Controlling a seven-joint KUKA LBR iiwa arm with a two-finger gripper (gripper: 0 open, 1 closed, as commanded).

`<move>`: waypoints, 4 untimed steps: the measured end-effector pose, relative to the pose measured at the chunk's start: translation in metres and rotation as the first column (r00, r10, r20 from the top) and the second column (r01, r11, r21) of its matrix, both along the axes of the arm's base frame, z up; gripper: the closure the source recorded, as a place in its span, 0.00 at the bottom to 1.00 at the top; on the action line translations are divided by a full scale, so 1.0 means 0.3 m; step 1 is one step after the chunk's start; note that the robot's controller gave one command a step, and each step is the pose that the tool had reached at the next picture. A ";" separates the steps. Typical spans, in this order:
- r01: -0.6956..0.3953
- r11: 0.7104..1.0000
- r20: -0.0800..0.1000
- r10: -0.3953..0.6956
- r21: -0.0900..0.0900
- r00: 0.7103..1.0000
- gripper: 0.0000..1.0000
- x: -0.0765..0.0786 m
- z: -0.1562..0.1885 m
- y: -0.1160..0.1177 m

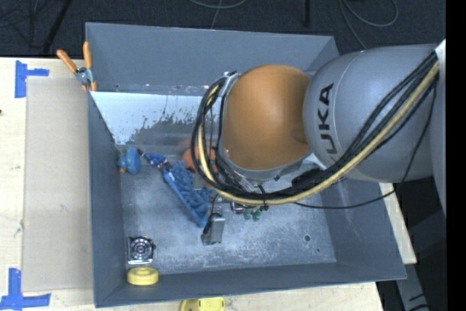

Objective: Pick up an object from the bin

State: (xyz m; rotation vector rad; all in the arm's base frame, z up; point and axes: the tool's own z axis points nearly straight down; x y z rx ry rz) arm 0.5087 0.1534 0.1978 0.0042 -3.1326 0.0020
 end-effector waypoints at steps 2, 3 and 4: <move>0.037 0.999 0.013 -0.037 0.003 0.999 0.00 0.083 -0.112 -0.055; 0.047 0.999 0.010 -0.047 0.000 0.999 0.00 0.091 -0.166 -0.074; -0.019 1.000 -0.001 0.019 -0.001 1.000 0.00 0.014 -0.026 -0.027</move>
Offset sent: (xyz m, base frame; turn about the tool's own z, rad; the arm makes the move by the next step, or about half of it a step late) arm 0.0343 -0.0272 -0.0557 0.0555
